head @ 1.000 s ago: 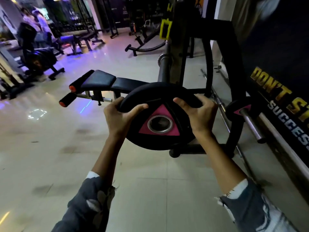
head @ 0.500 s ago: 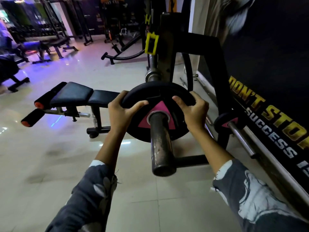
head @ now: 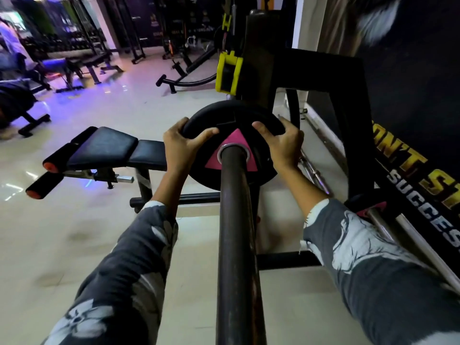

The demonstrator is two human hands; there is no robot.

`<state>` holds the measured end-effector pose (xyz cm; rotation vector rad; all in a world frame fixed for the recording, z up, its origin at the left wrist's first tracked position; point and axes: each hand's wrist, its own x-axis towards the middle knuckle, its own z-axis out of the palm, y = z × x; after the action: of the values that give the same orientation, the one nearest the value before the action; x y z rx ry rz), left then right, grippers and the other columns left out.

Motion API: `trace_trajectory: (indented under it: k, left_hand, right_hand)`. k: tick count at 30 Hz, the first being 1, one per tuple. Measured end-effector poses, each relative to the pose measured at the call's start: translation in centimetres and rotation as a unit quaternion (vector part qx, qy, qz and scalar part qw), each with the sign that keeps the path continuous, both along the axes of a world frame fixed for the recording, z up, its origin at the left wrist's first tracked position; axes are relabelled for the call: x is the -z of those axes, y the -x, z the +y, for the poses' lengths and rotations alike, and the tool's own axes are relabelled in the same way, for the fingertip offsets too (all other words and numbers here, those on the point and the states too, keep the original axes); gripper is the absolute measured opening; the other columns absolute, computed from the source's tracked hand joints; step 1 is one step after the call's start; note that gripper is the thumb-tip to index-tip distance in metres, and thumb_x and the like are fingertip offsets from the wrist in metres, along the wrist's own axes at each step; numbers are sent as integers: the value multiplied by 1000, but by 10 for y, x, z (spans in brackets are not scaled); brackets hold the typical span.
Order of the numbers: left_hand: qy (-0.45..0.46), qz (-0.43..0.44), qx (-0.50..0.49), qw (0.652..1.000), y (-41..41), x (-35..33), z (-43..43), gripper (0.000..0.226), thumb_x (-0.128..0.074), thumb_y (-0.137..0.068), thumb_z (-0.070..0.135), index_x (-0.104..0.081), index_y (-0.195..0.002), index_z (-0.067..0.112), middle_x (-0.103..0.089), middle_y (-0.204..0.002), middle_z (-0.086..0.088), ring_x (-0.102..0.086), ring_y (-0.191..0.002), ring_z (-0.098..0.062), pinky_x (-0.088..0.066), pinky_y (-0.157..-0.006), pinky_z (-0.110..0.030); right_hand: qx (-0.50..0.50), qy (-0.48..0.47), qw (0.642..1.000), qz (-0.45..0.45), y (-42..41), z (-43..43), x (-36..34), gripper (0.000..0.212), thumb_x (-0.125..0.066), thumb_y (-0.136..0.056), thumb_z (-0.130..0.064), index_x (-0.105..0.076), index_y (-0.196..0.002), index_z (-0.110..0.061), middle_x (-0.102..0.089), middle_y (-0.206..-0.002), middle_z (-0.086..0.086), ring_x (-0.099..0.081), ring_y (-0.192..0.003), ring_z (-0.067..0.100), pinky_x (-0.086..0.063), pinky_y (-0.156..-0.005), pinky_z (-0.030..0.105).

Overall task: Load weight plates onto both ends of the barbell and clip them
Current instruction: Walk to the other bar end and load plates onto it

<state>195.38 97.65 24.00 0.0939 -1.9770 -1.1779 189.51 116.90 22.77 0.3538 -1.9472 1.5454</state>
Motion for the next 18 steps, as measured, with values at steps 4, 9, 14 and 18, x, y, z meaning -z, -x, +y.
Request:
trace_trajectory:
  k: [4, 9, 14, 18]
  left_hand:
    - [8, 9, -27, 1000, 9, 5, -1, 54, -73, -61, 58, -54, -65, 7, -48, -55, 0, -39, -55, -5, -37, -49, -31]
    - [24, 12, -52, 998, 6, 4, 3, 60, -70, -63, 60, -50, -66, 4, -48, -54, -6, -40, -57, -9, -38, -51, -36]
    - [71, -64, -109, 990, -10, 5, 7, 59, -60, -70, 65, -55, -88, 9, -65, -80, -8, -61, -76, -23, -50, -66, -40]
    - [177, -73, -162, 968, -44, 15, 17, 58, -51, -84, 54, -50, -121, 8, -58, -116, -12, -53, -109, -26, -40, -84, -31]
  right_hand:
    - [16, -17, 999, 31, 13, -3, 1, 77, -51, -64, -77, -60, -67, -1, -60, -54, 18, -57, -51, 30, -47, -47, 43]
    - [9, -30, 998, 46, 10, 0, 0, 75, -49, -68, -76, -59, -70, -2, -60, -54, 16, -58, -51, 28, -47, -47, 39]
    - [-44, -48, 998, 14, 2, 4, -3, 55, -56, -76, -60, -60, -85, -6, -59, -69, 2, -52, -59, -4, -36, -52, 6]
    - [-40, -70, 996, 45, -27, 8, 16, 59, -51, -87, -45, -45, -128, -2, -54, -127, 16, -48, -117, 17, -39, -100, 18]
